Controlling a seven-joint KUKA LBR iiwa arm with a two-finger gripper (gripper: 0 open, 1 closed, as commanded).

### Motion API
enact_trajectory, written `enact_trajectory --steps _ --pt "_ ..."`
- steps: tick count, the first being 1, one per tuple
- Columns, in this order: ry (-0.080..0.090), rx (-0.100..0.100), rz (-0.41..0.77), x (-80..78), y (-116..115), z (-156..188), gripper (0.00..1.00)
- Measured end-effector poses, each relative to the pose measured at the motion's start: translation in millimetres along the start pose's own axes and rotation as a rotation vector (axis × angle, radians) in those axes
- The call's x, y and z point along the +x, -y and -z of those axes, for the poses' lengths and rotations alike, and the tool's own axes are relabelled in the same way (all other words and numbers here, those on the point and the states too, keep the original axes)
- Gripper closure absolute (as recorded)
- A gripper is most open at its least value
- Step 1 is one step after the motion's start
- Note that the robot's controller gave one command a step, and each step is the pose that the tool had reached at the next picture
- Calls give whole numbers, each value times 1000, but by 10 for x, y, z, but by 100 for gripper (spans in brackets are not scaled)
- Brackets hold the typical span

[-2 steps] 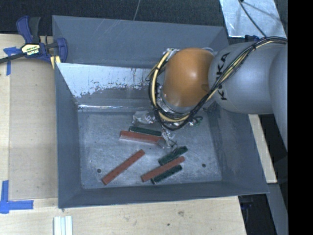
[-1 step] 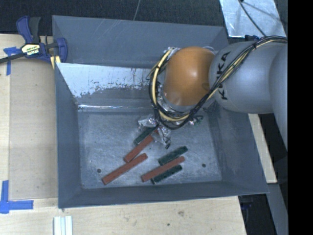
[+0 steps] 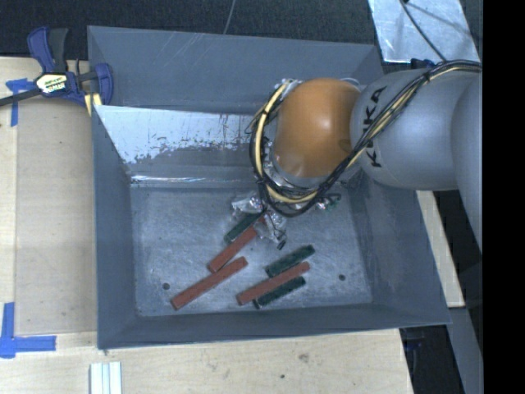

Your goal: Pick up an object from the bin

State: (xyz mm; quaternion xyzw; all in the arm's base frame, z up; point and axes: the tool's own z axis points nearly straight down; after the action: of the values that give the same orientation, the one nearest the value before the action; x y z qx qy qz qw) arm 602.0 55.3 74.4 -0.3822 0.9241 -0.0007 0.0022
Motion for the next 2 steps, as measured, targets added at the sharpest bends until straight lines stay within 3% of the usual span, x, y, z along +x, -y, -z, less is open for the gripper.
enact_trajectory --steps 1,2 --pt "3 -1 311 -488 -127 -29 0" --pt "2 -2 308 -479 -121 -32 0"
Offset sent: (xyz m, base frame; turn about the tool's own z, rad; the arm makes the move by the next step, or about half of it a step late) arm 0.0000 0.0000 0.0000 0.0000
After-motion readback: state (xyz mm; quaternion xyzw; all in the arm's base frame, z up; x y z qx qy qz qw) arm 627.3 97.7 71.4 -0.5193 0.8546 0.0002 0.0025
